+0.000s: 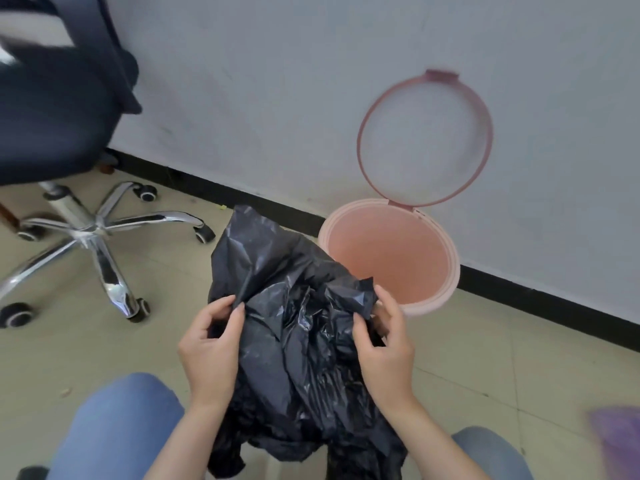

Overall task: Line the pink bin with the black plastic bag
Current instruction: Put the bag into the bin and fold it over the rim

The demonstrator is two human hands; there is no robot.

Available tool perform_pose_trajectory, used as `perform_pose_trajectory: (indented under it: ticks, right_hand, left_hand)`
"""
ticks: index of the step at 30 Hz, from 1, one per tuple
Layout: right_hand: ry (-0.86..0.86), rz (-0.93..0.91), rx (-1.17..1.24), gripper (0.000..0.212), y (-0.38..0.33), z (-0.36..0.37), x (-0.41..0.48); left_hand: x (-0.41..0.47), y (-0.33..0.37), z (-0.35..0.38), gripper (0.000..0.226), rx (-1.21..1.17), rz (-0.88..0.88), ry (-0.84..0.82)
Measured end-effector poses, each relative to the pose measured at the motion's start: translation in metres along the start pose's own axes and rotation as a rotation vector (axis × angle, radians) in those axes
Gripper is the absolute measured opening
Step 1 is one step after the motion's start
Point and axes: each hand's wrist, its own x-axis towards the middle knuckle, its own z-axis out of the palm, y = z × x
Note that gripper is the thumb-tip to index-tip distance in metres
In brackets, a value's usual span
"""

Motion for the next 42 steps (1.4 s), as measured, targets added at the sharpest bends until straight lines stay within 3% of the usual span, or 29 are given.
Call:
perform_pose_trajectory:
  ticks: [4, 8, 10, 12, 14, 16, 18, 21, 23, 26, 29, 31, 36, 39, 42]
  right_hand:
    - [0.025, -0.103, 0.005, 0.045, -0.018, -0.012, 0.008]
    - [0.258, -0.107, 0.054, 0.053, -0.034, -0.045, 0.02]
    - [0.356, -0.08, 0.043, 0.049, -0.036, -0.066, 0.027]
    - [0.402, -0.046, 0.034, 0.045, -0.035, -0.087, 0.032]
    - [0.423, -0.011, 0.013, 0.041, -0.032, -0.104, 0.034]
    - [0.439, 0.014, -0.006, 0.039, -0.028, -0.116, 0.037]
    - [0.459, 0.024, -0.014, 0.037, -0.028, -0.123, 0.04]
    - [0.456, 0.017, -0.039, 0.037, -0.034, -0.125, 0.043]
    - [0.442, 0.017, -0.086, 0.035, -0.036, -0.122, 0.044]
    - [0.396, 0.042, -0.138, 0.029, -0.034, -0.115, 0.049]
    - [0.336, 0.067, -0.131, 0.035, -0.04, -0.105, 0.049]
    - [0.327, 0.101, -0.066, 0.038, -0.044, -0.097, 0.049]
    - [0.356, 0.146, 0.023, 0.034, -0.049, -0.071, 0.058]
    - [0.277, 0.207, 0.15, 0.035, -0.054, -0.056, 0.059]
    - [0.113, 0.272, 0.243, 0.051, -0.053, -0.052, 0.054]
  left_hand:
    - [0.001, 0.014, 0.012, 0.018, 0.013, 0.04, -0.056]
    - [-0.004, 0.025, 0.028, 0.027, 0.033, 0.042, -0.255]
    - [-0.001, 0.03, 0.036, 0.025, 0.046, 0.1, -0.249]
    - [0.014, 0.025, 0.048, 0.045, 0.14, 0.063, -0.238]
    - [0.031, 0.021, 0.064, 0.079, 0.13, -0.145, -0.399]
    - [0.041, 0.022, 0.084, 0.087, 0.003, -0.291, -0.618]
    - [0.041, 0.033, 0.104, 0.084, -0.082, -0.287, -0.784]
    - [0.031, 0.05, 0.129, 0.079, -0.041, -0.089, -0.902]
    - [0.021, 0.049, 0.141, 0.079, 0.017, -0.03, -0.893]
    - [0.008, 0.053, 0.149, 0.078, 0.008, -0.129, -0.854]
    - [0.002, 0.061, 0.149, 0.04, -0.021, -0.159, -0.882]
    - [0.0, 0.064, 0.145, 0.028, -0.093, -0.186, -0.9]
    - [-0.006, 0.072, 0.136, 0.048, -0.364, -0.235, -1.16]
    - [-0.012, 0.074, 0.138, 0.053, -0.467, -0.28, -1.033]
    - [-0.016, 0.073, 0.143, 0.057, -0.415, -0.32, -0.866]
